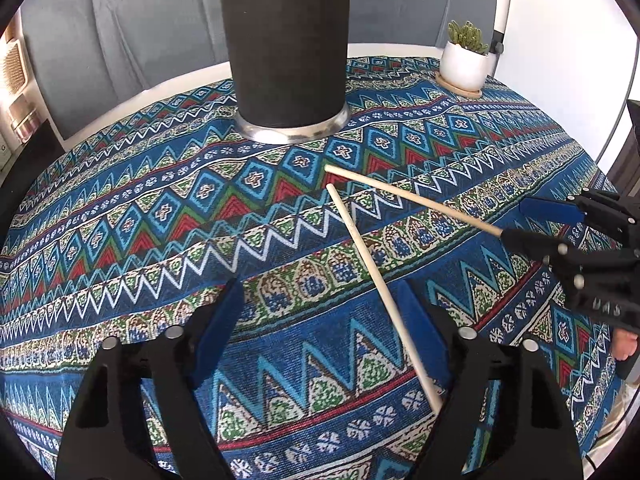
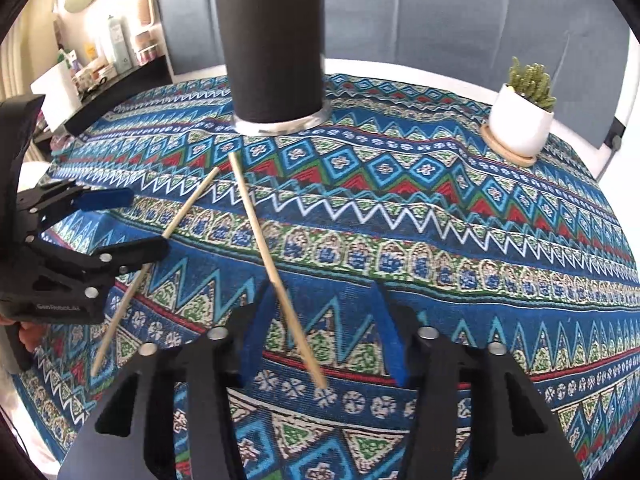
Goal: Organize utensils
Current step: 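Close the left tool on one stick while the right tool closes on the other, then lift the left tool's stick over the black holder while the right tool carries its stick there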
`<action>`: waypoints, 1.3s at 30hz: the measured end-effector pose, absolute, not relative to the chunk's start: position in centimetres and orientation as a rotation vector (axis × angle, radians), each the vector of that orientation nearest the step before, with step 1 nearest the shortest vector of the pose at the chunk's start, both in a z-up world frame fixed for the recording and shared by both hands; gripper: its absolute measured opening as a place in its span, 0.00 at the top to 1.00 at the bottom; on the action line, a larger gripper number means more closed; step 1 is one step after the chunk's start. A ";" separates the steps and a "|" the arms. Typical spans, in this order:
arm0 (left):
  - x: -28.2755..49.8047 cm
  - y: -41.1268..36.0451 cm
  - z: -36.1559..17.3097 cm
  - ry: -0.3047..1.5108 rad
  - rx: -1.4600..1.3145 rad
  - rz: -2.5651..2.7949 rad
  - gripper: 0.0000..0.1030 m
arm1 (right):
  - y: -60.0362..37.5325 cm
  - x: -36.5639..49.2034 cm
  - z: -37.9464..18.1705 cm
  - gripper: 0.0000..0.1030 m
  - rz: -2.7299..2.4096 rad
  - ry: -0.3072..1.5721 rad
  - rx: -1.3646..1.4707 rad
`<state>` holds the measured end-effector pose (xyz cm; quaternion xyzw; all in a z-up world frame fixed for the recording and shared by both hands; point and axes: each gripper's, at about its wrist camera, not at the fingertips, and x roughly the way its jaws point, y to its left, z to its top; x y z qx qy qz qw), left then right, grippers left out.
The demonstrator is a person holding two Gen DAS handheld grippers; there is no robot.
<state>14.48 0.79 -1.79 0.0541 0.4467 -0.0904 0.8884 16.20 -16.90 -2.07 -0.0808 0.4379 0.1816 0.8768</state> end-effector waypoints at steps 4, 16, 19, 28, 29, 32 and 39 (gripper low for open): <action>13.6 3.0 -1.5 0.910 0.093 -0.146 0.84 | -18.1 16.4 -1.9 0.95 0.387 0.930 -0.156; 12.0 8.7 -0.8 0.947 -0.066 -0.077 0.95 | -19.2 13.7 0.6 0.96 0.576 0.920 0.085; 11.8 10.0 0.3 0.934 -0.094 -0.050 0.95 | -19.5 13.3 2.1 0.96 0.593 0.884 0.112; 11.7 12.8 6.3 0.826 -0.137 -0.008 0.95 | -20.0 13.7 6.4 0.96 0.603 0.793 0.102; 11.9 13.0 7.0 0.811 -0.148 -0.015 0.95 | -19.9 13.8 6.8 0.96 0.607 0.784 0.102; 12.5 13.2 9.3 0.763 -0.165 -0.035 0.95 | -20.0 14.5 7.8 0.96 0.623 0.753 0.115; 13.9 11.7 13.8 0.660 -0.181 -0.111 0.95 | -20.4 16.4 10.7 0.96 0.654 0.666 0.149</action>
